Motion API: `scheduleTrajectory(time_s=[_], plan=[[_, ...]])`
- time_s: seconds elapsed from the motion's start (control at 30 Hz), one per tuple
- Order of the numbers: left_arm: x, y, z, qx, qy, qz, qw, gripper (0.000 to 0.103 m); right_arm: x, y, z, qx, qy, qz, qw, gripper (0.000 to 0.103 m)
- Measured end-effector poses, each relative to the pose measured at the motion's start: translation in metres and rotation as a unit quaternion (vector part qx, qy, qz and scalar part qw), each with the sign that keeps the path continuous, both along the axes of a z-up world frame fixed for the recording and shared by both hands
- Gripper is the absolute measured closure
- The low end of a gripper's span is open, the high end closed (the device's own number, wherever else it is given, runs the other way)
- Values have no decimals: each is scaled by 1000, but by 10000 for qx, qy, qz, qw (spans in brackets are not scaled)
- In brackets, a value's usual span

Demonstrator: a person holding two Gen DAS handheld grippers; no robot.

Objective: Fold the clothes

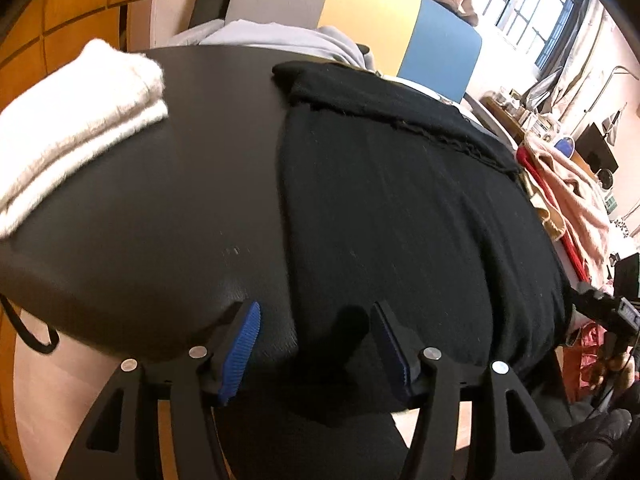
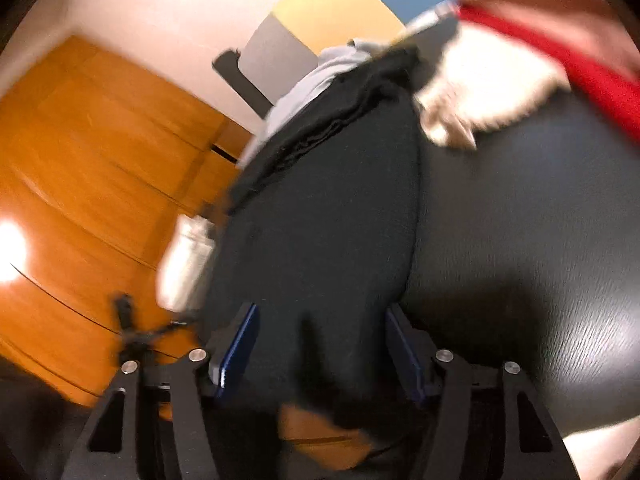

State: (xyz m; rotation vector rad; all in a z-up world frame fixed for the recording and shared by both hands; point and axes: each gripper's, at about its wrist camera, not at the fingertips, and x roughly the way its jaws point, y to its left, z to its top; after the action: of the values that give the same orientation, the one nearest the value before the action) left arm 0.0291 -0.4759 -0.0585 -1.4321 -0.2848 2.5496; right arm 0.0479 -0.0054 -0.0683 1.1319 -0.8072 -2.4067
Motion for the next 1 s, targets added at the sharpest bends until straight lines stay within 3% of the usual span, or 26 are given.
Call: scheduleTrajectory(time_s=[0.07,0.27,0.37,0.57,0.67,0.73,0.77,1.0], plan=[[3,4,0,22,-16,-54,10000,43,-4,-13,2,279,24,161,9995,33],[12,2,-2,386,20,17,9993,43,-3,-3,-11,-660,-69,331,9972,31],[18,-2,-4,584,23,78,9983,43,-5,0,-12,-850,-192,368,9955,31],[20,3,-3,532,36,-75,9986,43,5,-6,-16,-937,-282,542,9937,31],[17,4,-3,607,54,-146,9980,43,11,-7,-17,-841,-187,465,9952,37],[18,5,-3,670,60,-211,9975,43,7,-11,-16,-706,-159,470,9963,57],[18,6,-3,656,72,-246,9975,43,5,-13,-16,-625,-140,484,9968,59],[22,4,-5,669,75,-278,9973,43,11,-7,-23,-558,-130,577,9967,64]])
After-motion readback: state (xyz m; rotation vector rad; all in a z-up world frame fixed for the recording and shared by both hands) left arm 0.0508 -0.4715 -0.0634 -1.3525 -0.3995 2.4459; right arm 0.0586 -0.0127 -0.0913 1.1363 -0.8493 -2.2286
